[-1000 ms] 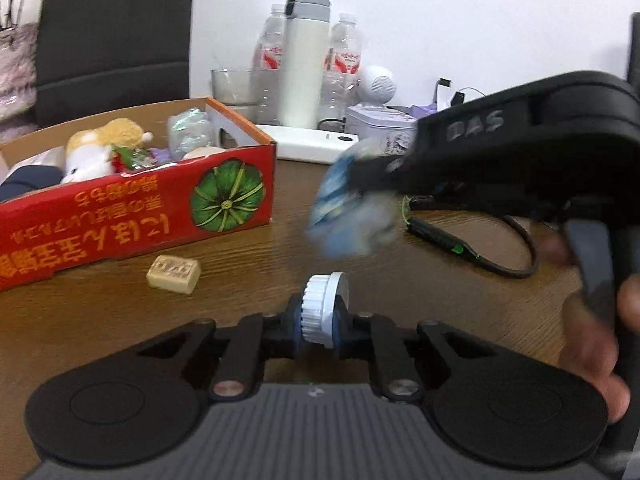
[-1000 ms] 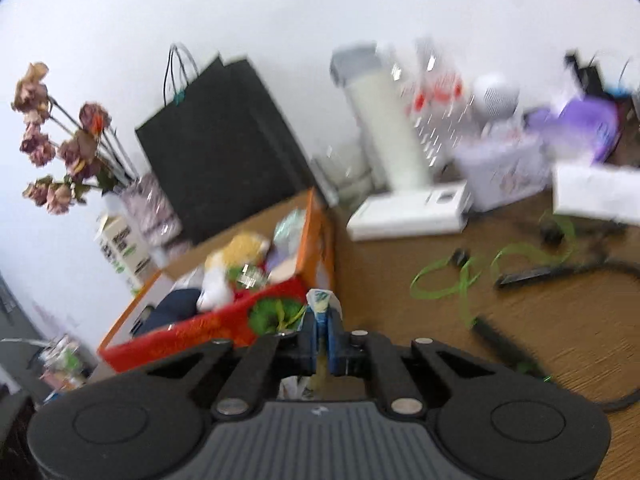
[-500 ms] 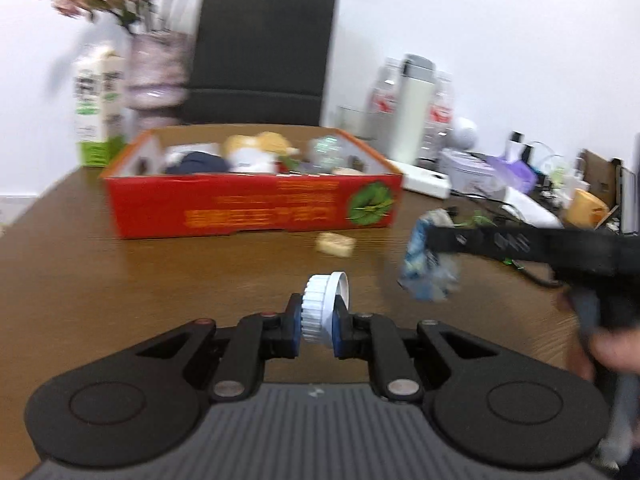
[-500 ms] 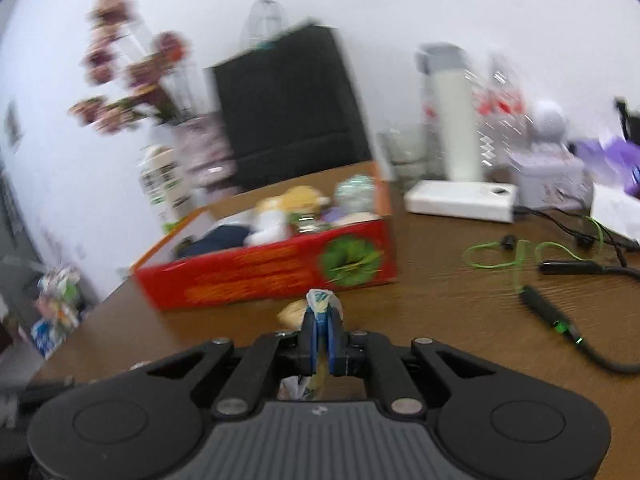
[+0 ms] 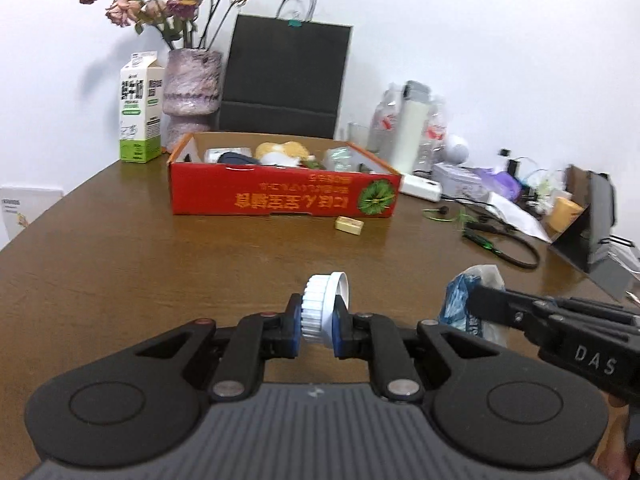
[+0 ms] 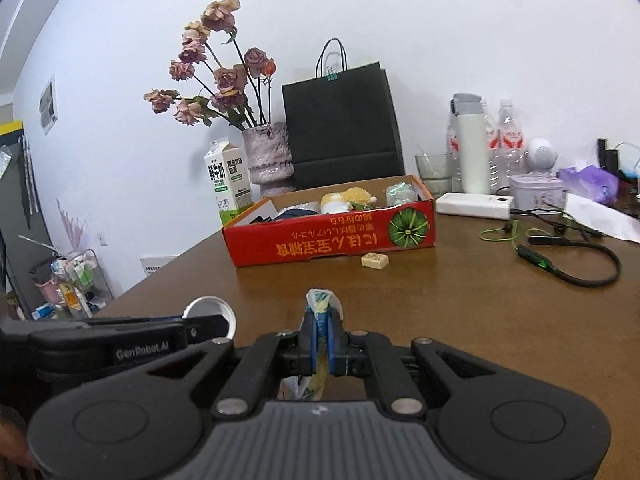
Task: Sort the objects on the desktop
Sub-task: 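Carry the brush head and blue packet into the box and release both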
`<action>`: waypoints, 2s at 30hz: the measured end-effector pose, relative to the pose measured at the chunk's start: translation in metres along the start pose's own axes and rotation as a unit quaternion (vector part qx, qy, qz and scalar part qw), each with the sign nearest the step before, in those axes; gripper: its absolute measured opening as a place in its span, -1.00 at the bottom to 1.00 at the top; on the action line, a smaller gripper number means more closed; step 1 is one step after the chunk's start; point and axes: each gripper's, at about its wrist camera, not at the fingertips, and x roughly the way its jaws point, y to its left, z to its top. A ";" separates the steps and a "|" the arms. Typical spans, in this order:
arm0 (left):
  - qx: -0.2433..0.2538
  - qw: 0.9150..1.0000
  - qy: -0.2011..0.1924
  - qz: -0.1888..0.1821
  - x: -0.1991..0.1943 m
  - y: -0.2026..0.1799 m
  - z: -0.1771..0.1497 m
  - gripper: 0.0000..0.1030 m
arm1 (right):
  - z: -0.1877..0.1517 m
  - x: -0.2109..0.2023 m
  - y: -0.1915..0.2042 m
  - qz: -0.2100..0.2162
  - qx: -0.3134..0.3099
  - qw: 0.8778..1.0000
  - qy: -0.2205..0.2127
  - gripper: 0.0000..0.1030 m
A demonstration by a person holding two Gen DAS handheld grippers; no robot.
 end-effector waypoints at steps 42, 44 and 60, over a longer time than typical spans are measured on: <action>0.015 0.998 0.056 -0.013 0.213 0.074 0.198 -0.70 | 0.207 0.248 -0.030 0.030 -0.064 0.996 0.063 -0.88; 0.009 0.996 0.090 -0.017 0.238 0.075 0.199 -0.48 | 0.204 0.292 -0.035 0.025 -0.059 0.992 0.108 -0.76; 0.025 0.988 0.108 0.108 0.259 0.092 0.220 1.00 | 0.214 0.350 -0.046 -0.086 -0.059 0.976 0.192 0.59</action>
